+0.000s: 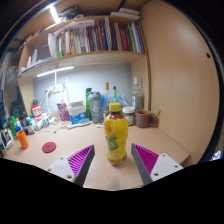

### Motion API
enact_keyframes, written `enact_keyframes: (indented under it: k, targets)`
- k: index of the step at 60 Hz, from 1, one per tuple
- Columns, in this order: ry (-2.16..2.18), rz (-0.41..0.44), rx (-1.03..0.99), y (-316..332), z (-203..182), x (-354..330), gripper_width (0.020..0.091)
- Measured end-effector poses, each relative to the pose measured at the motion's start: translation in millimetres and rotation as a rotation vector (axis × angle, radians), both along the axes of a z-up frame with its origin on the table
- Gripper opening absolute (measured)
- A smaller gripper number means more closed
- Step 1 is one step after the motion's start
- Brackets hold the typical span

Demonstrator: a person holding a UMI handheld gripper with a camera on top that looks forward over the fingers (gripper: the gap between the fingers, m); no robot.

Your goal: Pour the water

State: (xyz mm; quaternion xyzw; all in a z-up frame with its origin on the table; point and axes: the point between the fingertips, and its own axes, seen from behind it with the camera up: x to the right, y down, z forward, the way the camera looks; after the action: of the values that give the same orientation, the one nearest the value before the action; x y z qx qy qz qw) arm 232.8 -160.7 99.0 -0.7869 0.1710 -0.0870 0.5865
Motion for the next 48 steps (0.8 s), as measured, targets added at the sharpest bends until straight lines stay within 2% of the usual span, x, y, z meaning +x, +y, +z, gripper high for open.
enact_keyframes:
  k: [11,12,13,17,23,24,26,27,35,39,48]
  targets:
    - [-0.04,0.026,0.004,63,-35,33,0.0813]
    - [-0.043,0.029,0.007,68,-36,35,0.0783]
    - [-0.044,0.032,0.01,72,-37,36,0.0804]
    - [-0.04,0.065,-0.02,86,-54,36,0.0411]
    - [-0.108,0.025,0.003,89,-49,48,0.0387]
    - [-0.103,0.015,0.005,89,-49,49,0.036]
    - [-0.088,-0.004,0.003,88,-49,50,0.036]
    - [-0.082,-0.01,0.001,88,-50,50,0.0327]
    - [-0.022,-0.034,-0.038,84,-51,46,0.0293]
    - [-0.031,-0.031,-0.025,85,-24,38,0.0292]
    - [-0.271,0.069,0.036,119,98,-15,0.0292]
